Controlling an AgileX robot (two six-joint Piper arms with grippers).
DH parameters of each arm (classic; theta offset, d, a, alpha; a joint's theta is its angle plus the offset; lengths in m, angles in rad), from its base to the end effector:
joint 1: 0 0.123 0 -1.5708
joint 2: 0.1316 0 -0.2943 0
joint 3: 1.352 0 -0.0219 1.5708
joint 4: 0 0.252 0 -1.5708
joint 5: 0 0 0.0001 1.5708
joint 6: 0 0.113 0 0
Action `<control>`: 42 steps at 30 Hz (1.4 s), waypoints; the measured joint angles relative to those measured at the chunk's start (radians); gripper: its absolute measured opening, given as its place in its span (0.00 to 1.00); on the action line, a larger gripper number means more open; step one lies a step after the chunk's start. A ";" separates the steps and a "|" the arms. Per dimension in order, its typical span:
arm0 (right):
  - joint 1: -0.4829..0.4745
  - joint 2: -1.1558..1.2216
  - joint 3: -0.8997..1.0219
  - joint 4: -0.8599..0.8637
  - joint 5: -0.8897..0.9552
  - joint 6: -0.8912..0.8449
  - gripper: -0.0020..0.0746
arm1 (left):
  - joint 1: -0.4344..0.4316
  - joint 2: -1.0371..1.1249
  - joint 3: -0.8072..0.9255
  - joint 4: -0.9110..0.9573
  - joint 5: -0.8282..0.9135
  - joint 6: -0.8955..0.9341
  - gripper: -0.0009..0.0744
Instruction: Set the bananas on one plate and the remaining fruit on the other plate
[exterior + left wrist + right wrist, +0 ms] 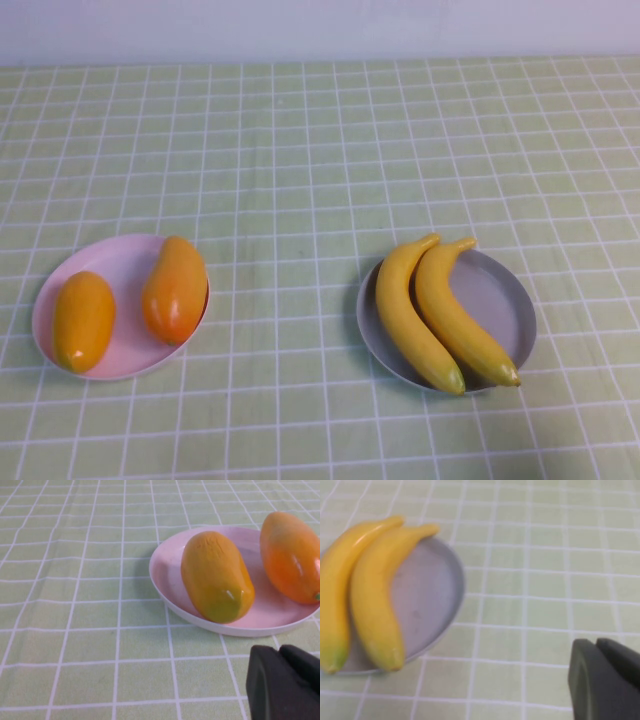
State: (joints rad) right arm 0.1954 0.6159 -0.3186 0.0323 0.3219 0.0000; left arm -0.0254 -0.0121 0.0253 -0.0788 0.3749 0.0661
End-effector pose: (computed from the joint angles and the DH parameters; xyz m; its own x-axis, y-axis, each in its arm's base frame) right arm 0.1298 0.0269 0.2345 -0.5035 -0.0684 -0.8613 -0.1874 0.9818 0.0316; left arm 0.0653 -0.0049 0.1651 -0.2957 0.0003 -0.9553 0.0508 0.9986 -0.0154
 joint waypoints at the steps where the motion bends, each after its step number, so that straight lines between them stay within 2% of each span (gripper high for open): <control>1: -0.024 -0.047 0.039 0.002 -0.011 0.000 0.01 | 0.000 0.000 0.000 0.000 0.000 0.000 0.01; 7: -0.142 -0.368 0.198 0.009 -0.037 0.000 0.01 | 0.000 0.000 0.000 0.000 0.000 0.000 0.01; 15: -0.155 -0.614 0.305 0.009 -0.039 0.000 0.01 | 0.000 0.000 0.000 0.000 0.000 0.000 0.01; 20: -0.147 -0.623 0.325 0.011 -0.049 0.000 0.01 | 0.000 0.000 0.000 0.000 0.000 0.000 0.01; 26: -0.084 -0.623 0.331 0.011 -0.054 0.000 0.01 | 0.000 0.000 0.000 0.000 0.000 0.000 0.01; 42: -0.075 -0.625 0.342 0.032 0.020 0.000 0.01 | 0.000 0.000 0.000 0.000 0.000 0.000 0.01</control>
